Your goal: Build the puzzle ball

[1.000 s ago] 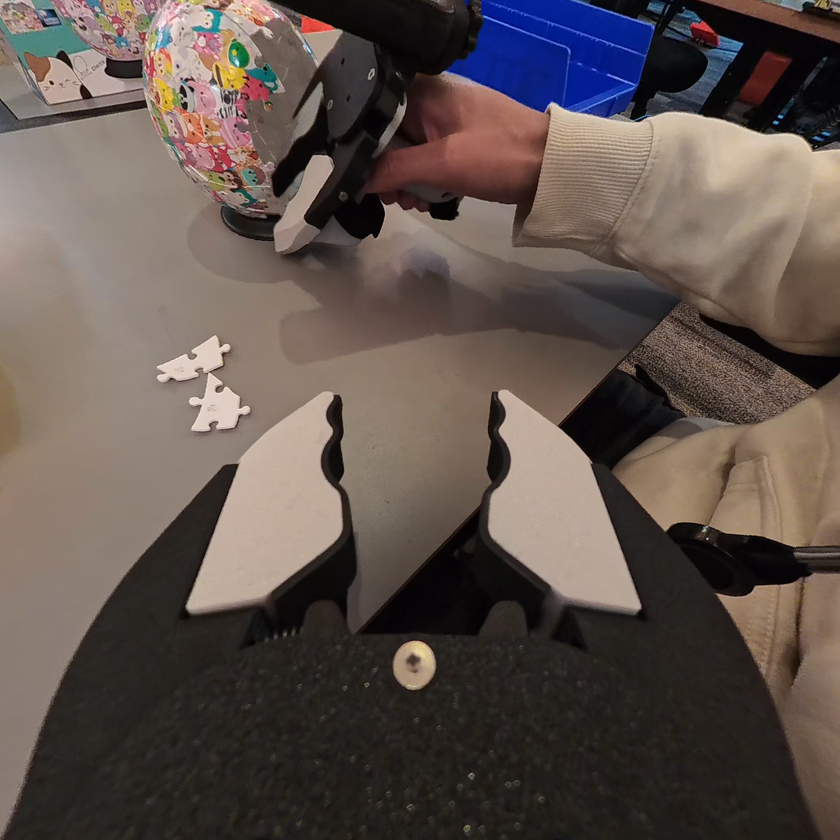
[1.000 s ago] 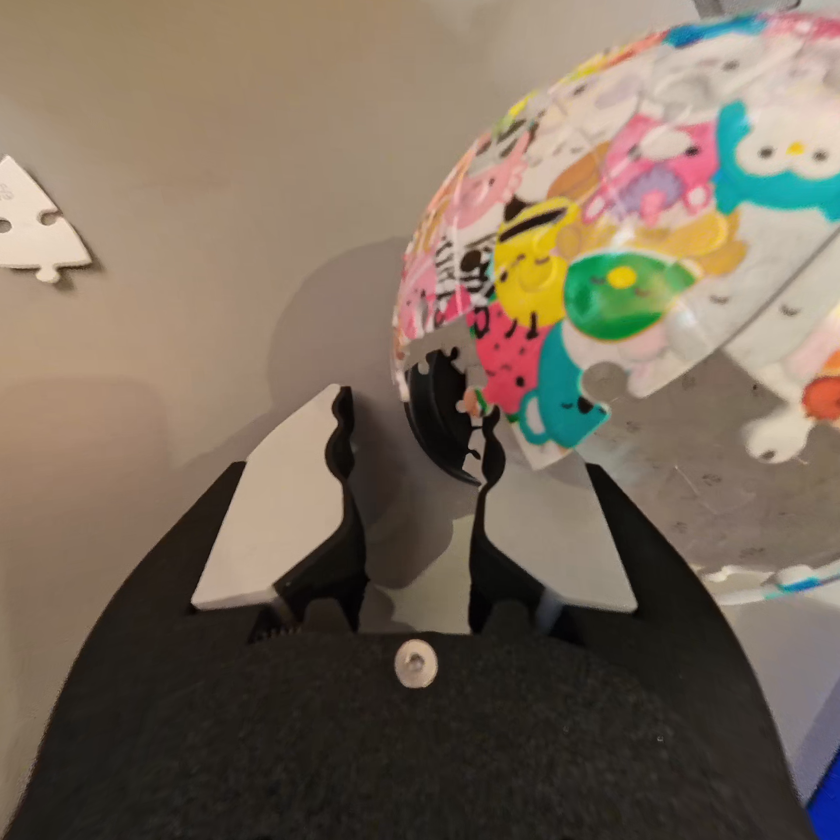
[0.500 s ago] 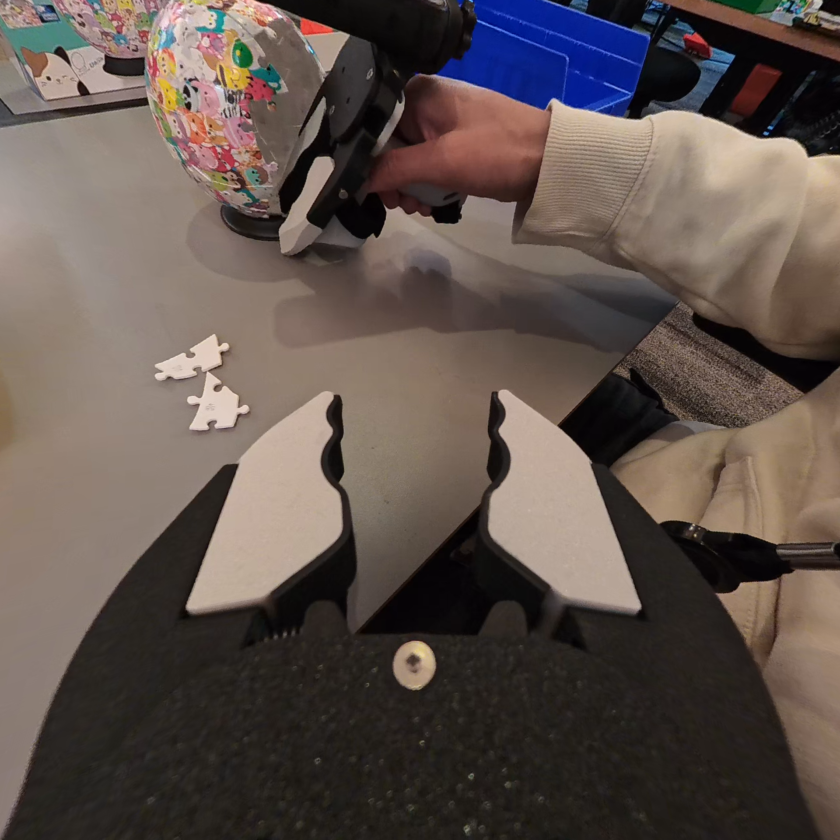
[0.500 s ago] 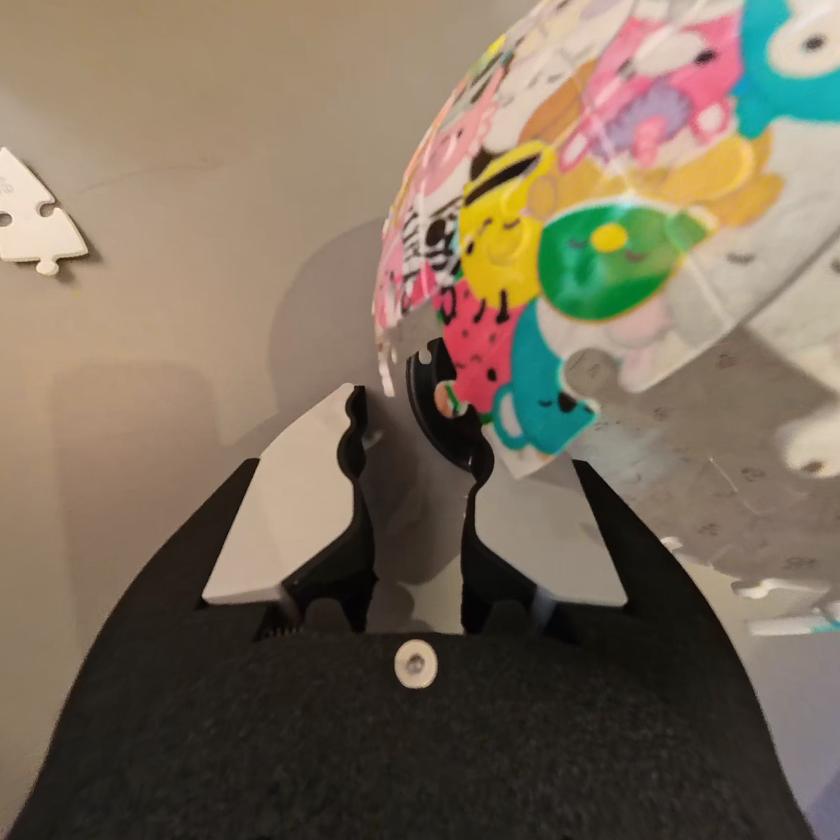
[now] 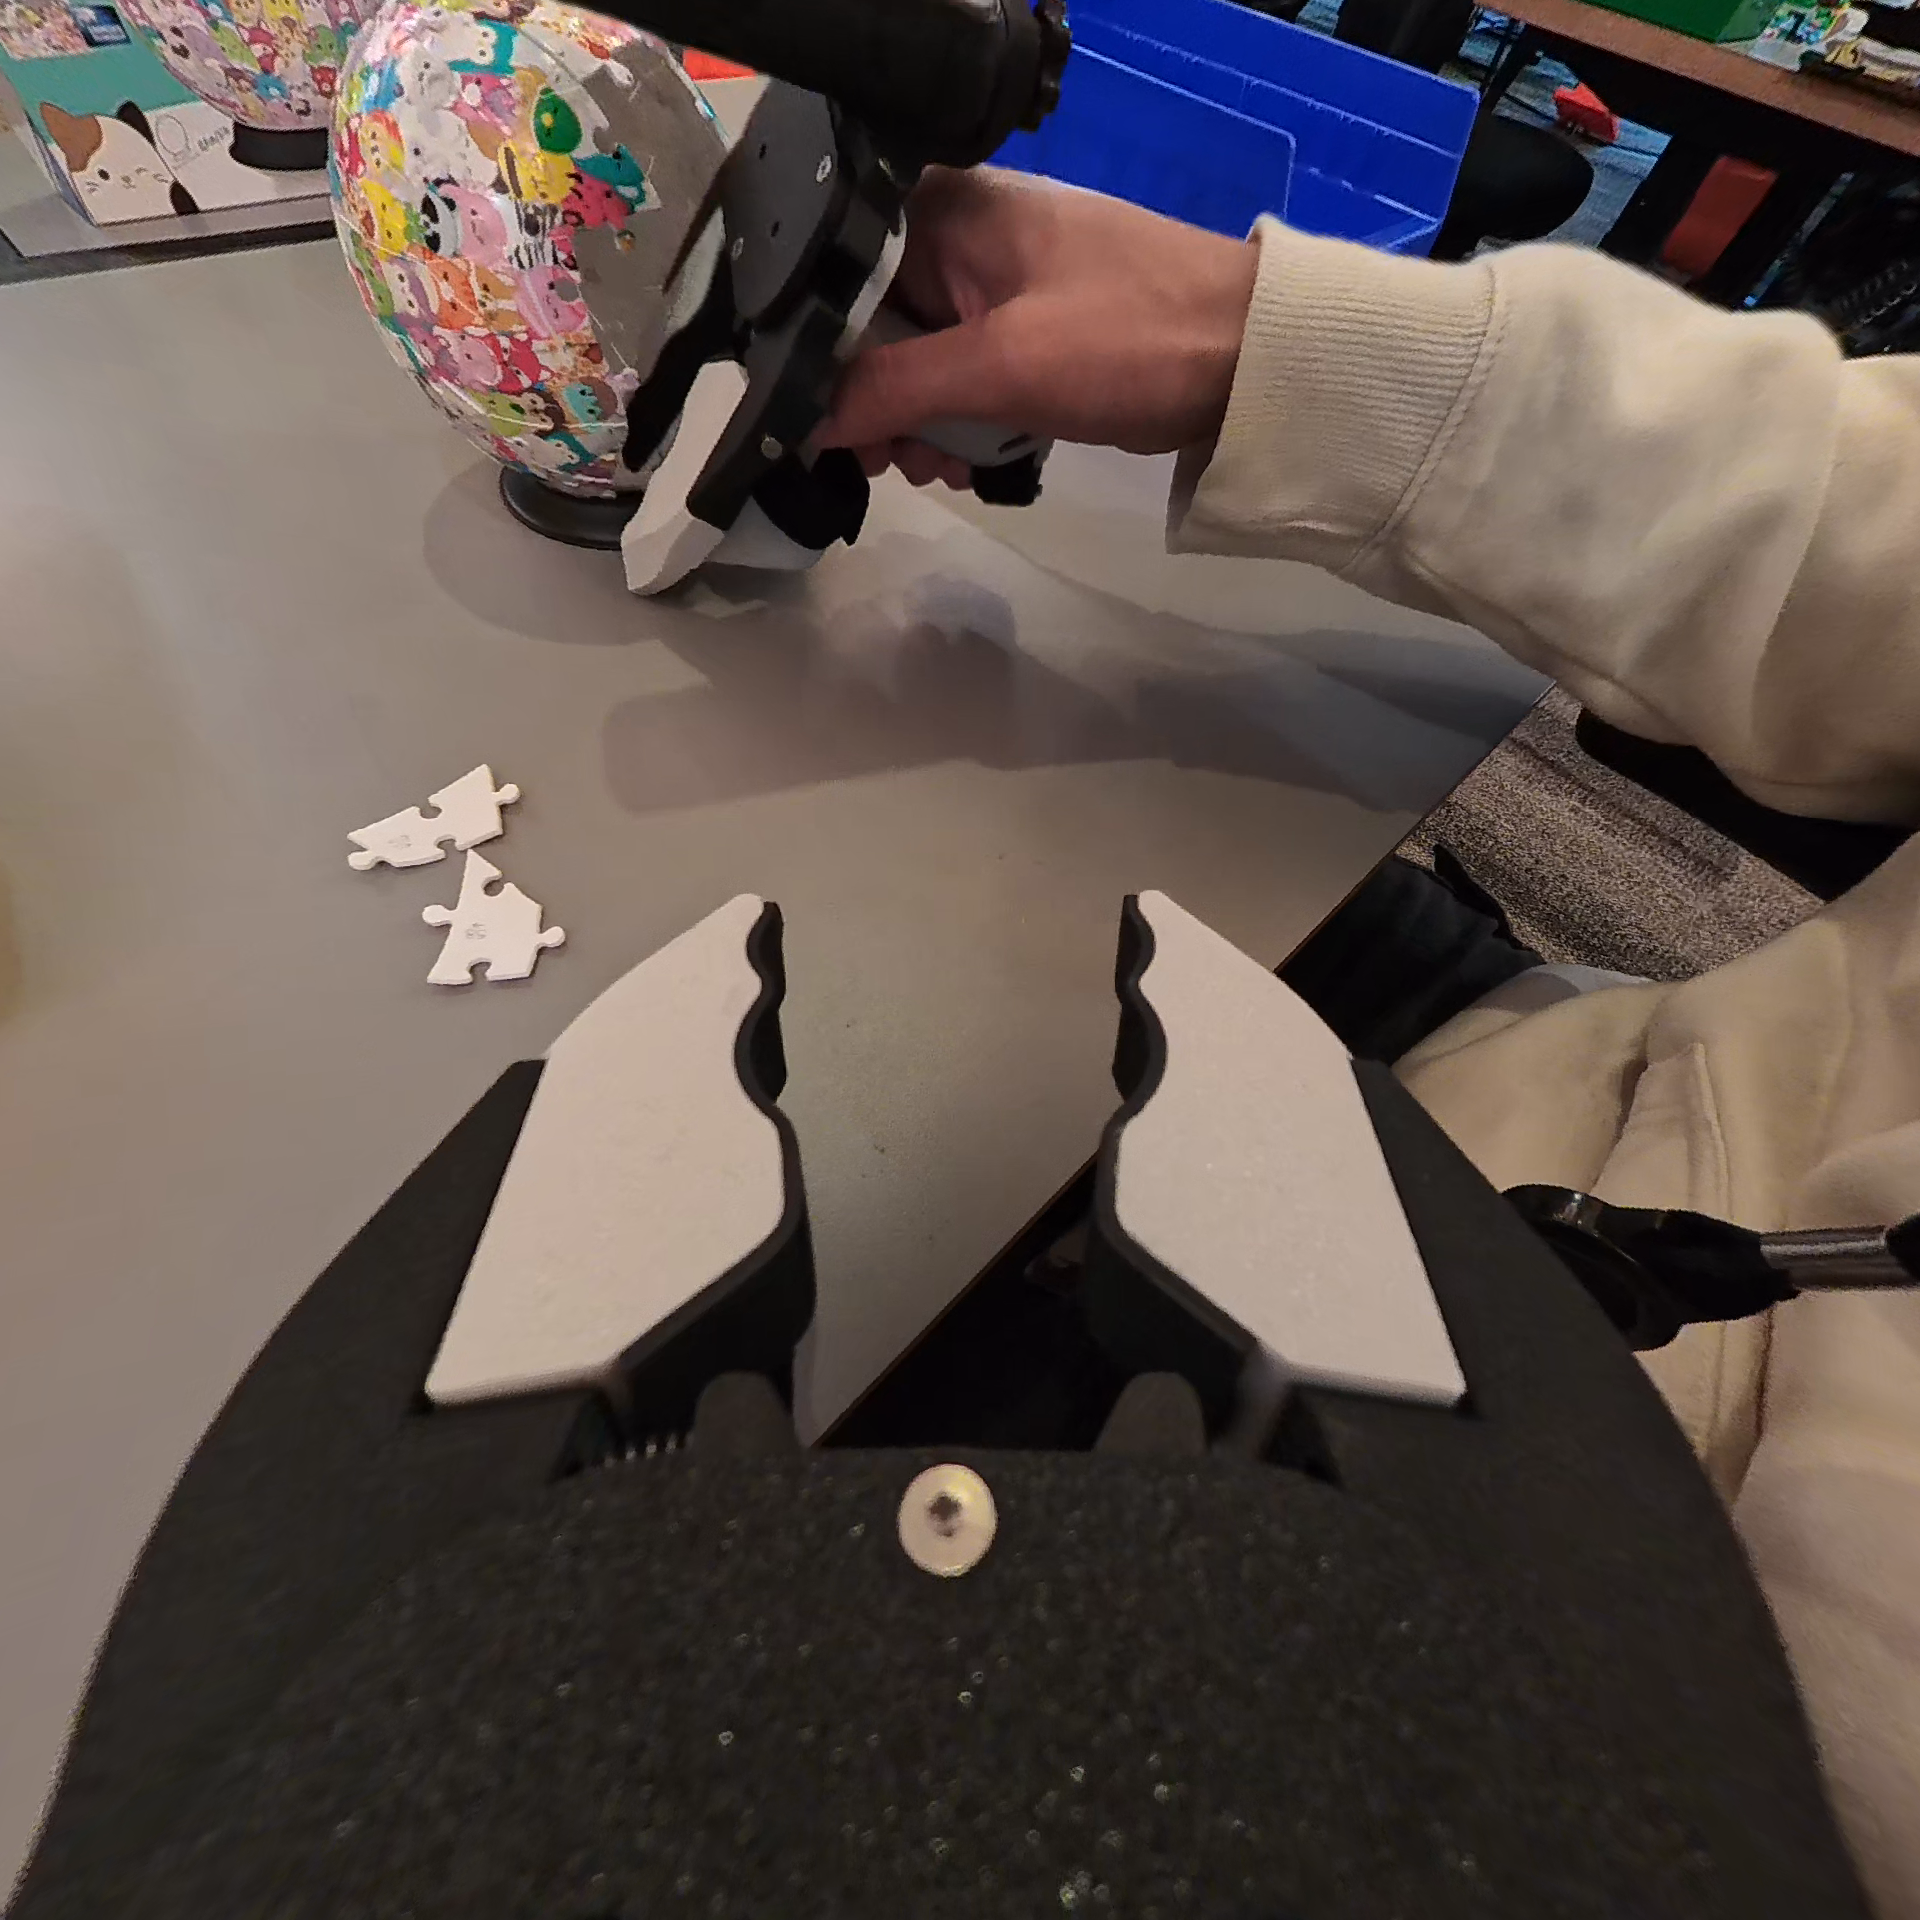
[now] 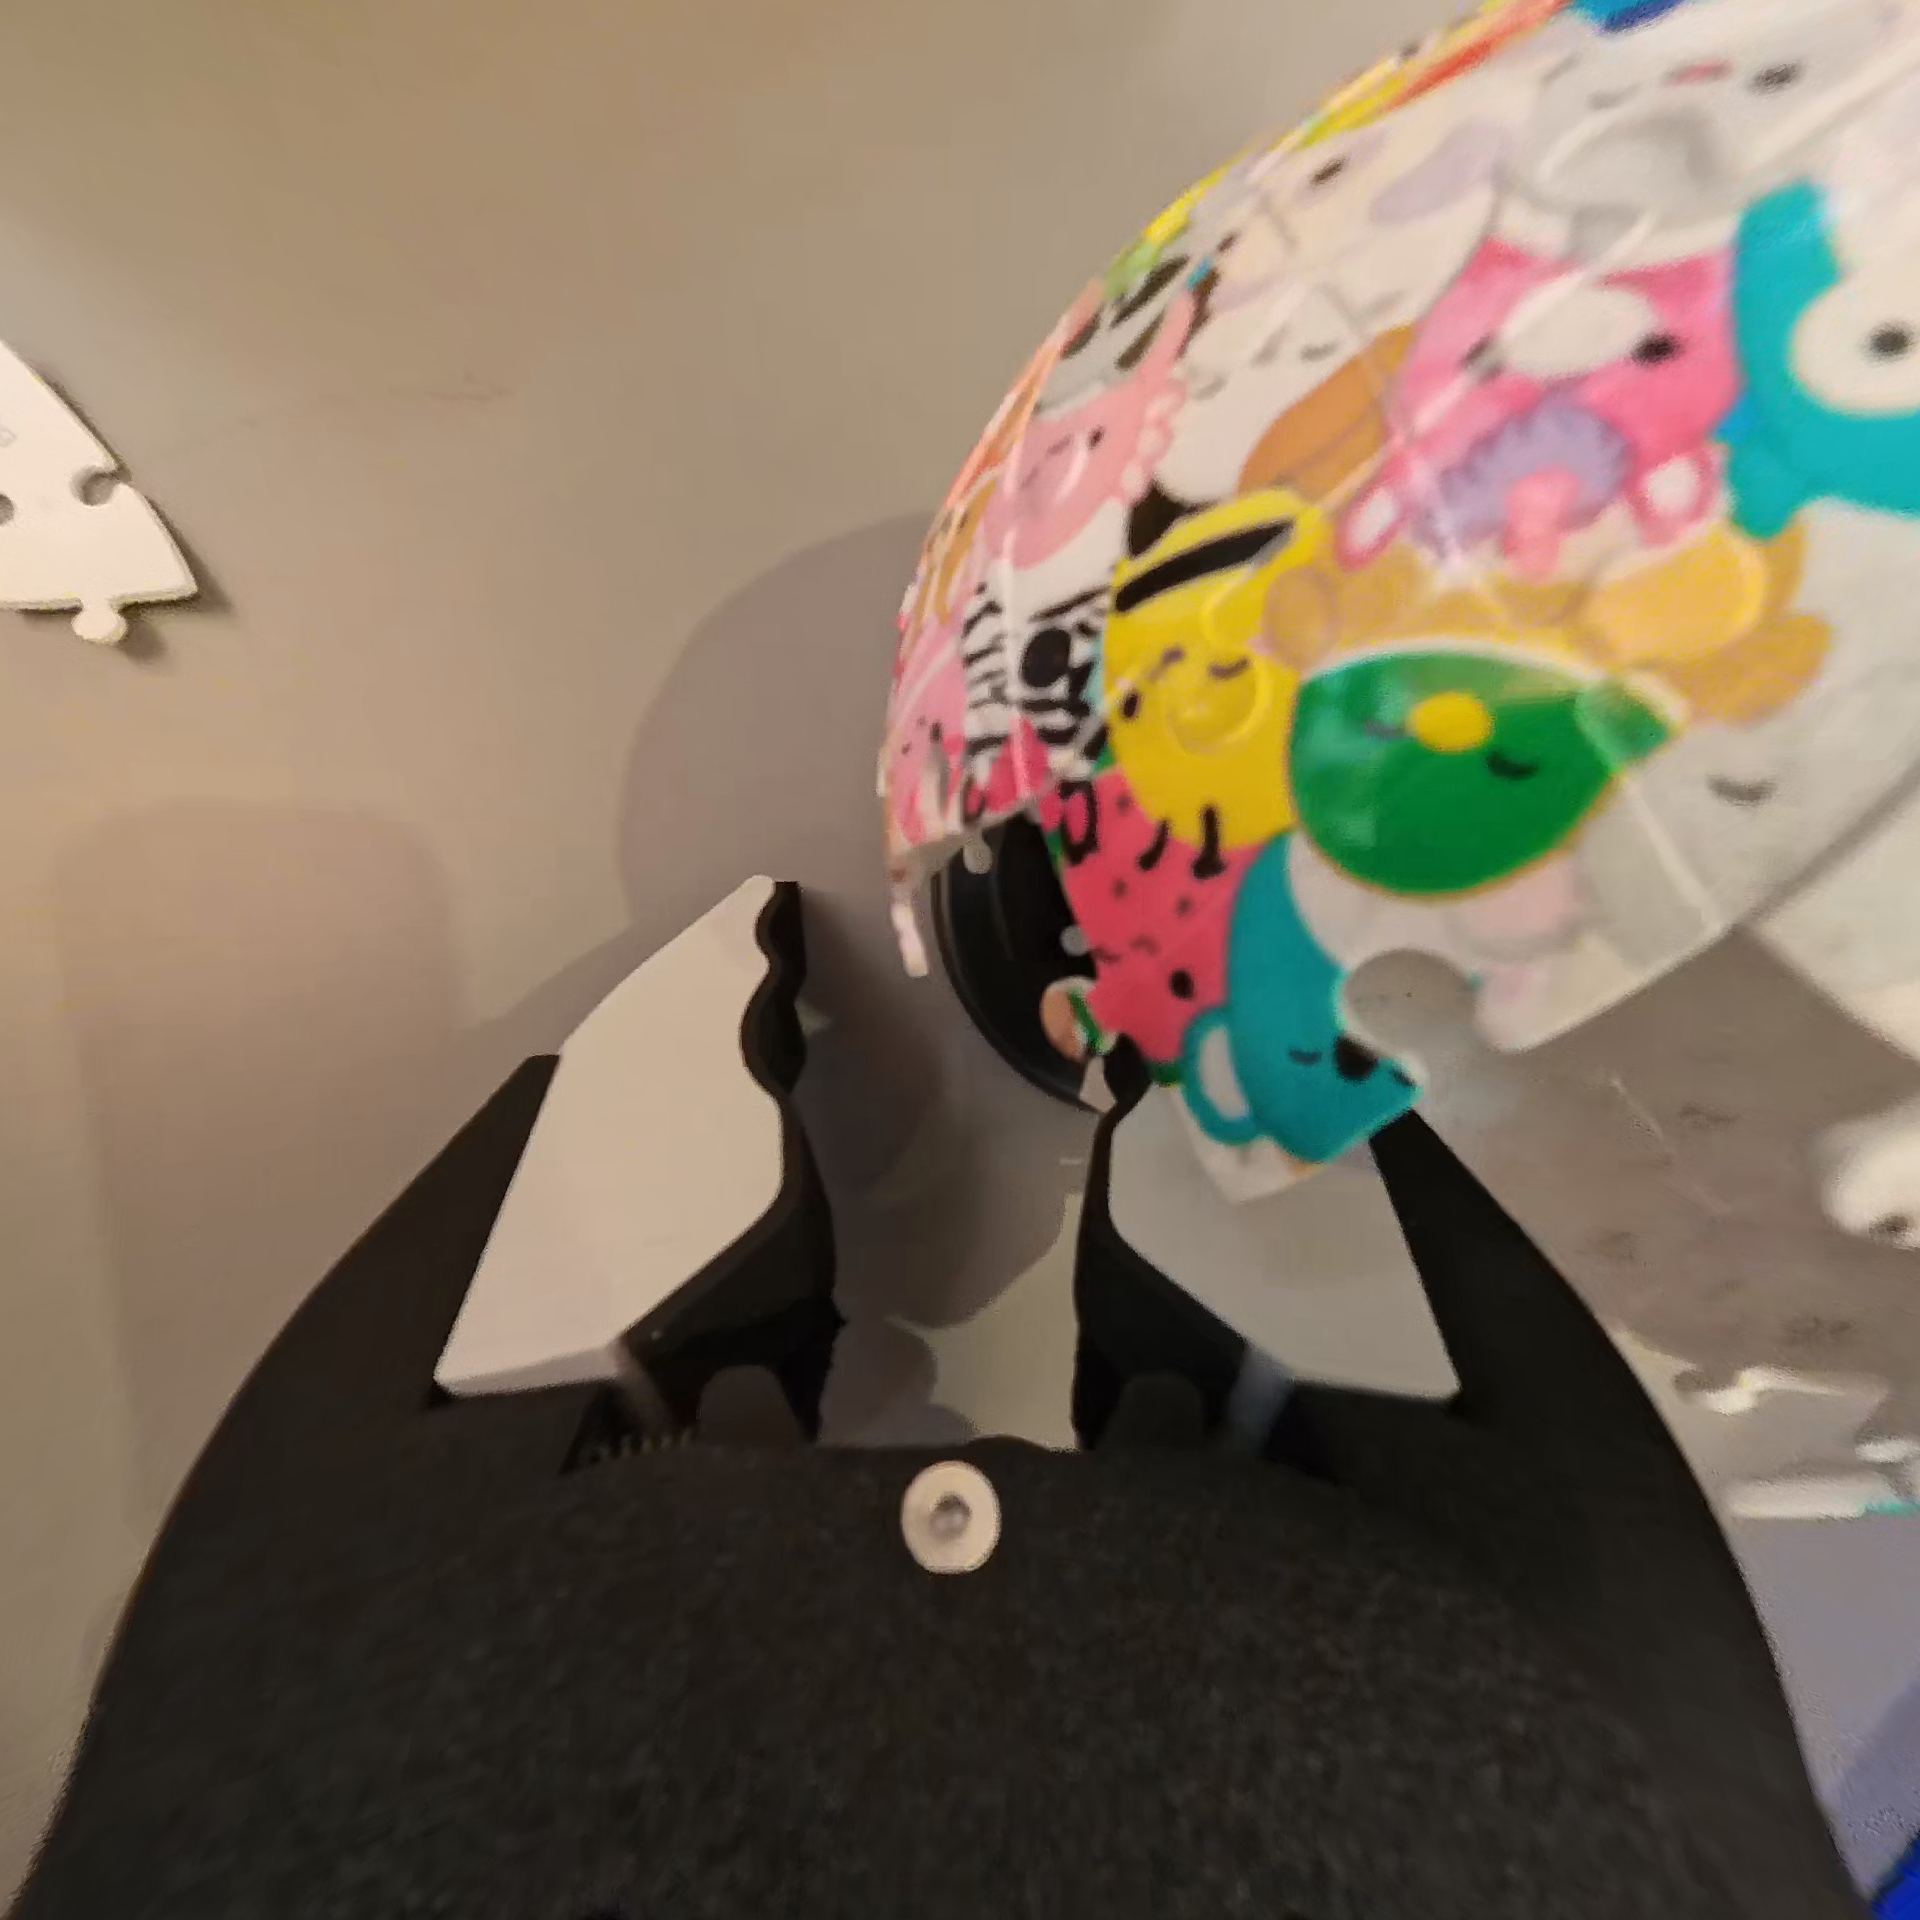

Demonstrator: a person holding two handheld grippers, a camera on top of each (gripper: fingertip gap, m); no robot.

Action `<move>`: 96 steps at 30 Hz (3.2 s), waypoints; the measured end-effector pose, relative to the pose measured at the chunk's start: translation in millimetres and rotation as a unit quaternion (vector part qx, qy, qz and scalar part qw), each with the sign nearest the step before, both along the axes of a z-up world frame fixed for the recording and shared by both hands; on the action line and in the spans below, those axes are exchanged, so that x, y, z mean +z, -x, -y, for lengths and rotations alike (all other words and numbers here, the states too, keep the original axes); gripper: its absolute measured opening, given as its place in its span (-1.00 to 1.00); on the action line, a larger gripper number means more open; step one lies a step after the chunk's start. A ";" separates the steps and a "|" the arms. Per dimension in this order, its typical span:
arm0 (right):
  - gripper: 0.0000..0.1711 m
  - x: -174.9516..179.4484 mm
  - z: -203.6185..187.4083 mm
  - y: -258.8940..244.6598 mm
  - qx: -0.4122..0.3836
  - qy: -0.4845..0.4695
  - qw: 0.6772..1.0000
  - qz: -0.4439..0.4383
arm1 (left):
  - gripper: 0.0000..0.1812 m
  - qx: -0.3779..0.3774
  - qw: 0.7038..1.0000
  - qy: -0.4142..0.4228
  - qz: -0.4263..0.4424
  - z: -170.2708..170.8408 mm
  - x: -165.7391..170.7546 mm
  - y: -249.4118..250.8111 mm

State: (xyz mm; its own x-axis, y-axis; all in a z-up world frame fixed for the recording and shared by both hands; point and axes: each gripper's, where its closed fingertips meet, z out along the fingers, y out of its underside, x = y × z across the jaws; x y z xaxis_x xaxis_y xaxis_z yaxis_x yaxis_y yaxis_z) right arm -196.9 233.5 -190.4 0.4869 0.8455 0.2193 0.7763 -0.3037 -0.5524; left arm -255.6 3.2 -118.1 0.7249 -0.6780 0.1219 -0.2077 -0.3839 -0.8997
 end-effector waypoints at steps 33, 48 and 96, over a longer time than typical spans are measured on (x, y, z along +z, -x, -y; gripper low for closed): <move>-0.57 -1.1 2.3 -4.0 0.021 0.010 0.999 0.024 | -0.33 0.002 1.000 0.006 0.010 -0.7 0.9 3.5; -0.35 46.6 40.4 -15.9 0.069 -0.110 0.990 -0.050 | -0.33 0.007 1.000 -0.007 0.003 -2.7 3.0 6.9; -0.69 4.5 -8.5 -22.0 0.144 -0.169 0.954 0.201 | -0.32 -0.011 1.000 -0.006 0.007 -19.9 6.3 -1.2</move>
State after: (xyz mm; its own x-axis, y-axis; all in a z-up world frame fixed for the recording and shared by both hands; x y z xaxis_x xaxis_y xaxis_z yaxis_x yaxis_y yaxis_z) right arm -174.9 242.0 -185.9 0.0635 0.7797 0.6230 0.9704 0.0975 -0.2210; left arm -254.4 23.1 -111.8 0.7078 -0.6955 0.1235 -0.2029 -0.3676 -0.9076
